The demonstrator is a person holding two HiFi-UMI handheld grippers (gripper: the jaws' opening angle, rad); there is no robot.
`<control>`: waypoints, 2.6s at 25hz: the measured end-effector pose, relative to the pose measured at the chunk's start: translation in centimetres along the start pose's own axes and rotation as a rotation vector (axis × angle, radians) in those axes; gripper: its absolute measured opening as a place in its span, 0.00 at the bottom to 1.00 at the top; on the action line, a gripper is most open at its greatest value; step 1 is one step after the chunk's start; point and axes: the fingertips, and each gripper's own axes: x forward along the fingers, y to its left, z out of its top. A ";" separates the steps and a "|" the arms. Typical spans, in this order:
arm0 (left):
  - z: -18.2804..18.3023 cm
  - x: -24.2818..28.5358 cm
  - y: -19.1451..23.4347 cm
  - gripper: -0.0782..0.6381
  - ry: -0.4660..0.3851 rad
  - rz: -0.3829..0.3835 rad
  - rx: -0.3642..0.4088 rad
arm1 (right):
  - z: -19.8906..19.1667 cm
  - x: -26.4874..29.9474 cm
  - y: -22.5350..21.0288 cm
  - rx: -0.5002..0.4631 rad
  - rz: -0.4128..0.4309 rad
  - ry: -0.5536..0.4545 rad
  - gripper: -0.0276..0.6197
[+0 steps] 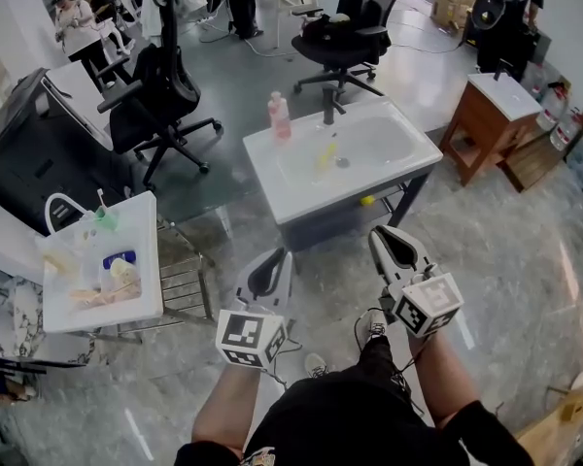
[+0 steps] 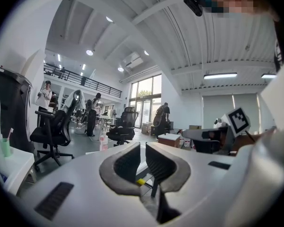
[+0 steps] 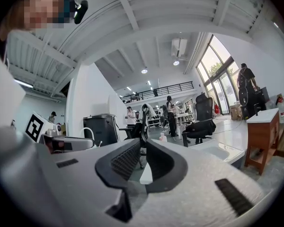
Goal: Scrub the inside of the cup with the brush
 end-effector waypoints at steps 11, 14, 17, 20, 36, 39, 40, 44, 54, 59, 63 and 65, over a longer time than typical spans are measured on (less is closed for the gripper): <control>-0.1 5.3 0.8 0.40 0.023 0.033 0.022 | 0.4 4.2 -4.1 -0.017 0.065 0.006 0.35; 0.3 7.4 1.3 0.41 0.024 0.054 0.025 | 0.7 5.9 -5.8 -0.022 0.092 0.008 0.39; 0.3 9.7 1.4 0.42 0.025 0.079 0.028 | 1.0 7.6 -7.8 -0.022 0.125 0.005 0.40; 0.4 12.5 1.3 0.42 0.029 0.101 0.038 | 1.4 9.5 -10.4 -0.010 0.153 -0.001 0.40; 1.5 26.6 0.9 0.43 0.053 0.258 0.030 | 3.3 17.8 -23.9 0.036 0.307 0.018 0.41; 1.6 28.4 0.6 0.43 0.065 0.280 0.031 | 3.6 18.7 -25.8 0.045 0.329 0.022 0.41; 1.5 28.9 0.5 0.43 0.069 0.287 0.033 | 3.6 18.9 -26.4 0.049 0.335 0.023 0.41; 1.6 30.9 0.3 0.43 0.071 0.314 0.042 | 3.7 19.6 -28.3 0.061 0.363 0.025 0.40; 1.2 33.1 0.8 0.42 0.083 0.352 0.031 | 3.7 21.7 -30.9 0.082 0.387 0.042 0.40; 1.0 33.6 2.2 0.43 0.094 0.356 0.020 | 3.6 23.1 -30.9 0.084 0.390 0.060 0.40; 0.2 34.2 3.7 0.43 0.115 0.343 0.024 | 3.3 24.7 -30.7 0.095 0.384 0.067 0.40; -0.2 34.6 4.7 0.43 0.126 0.333 0.032 | 3.0 25.6 -30.6 0.095 0.379 0.067 0.40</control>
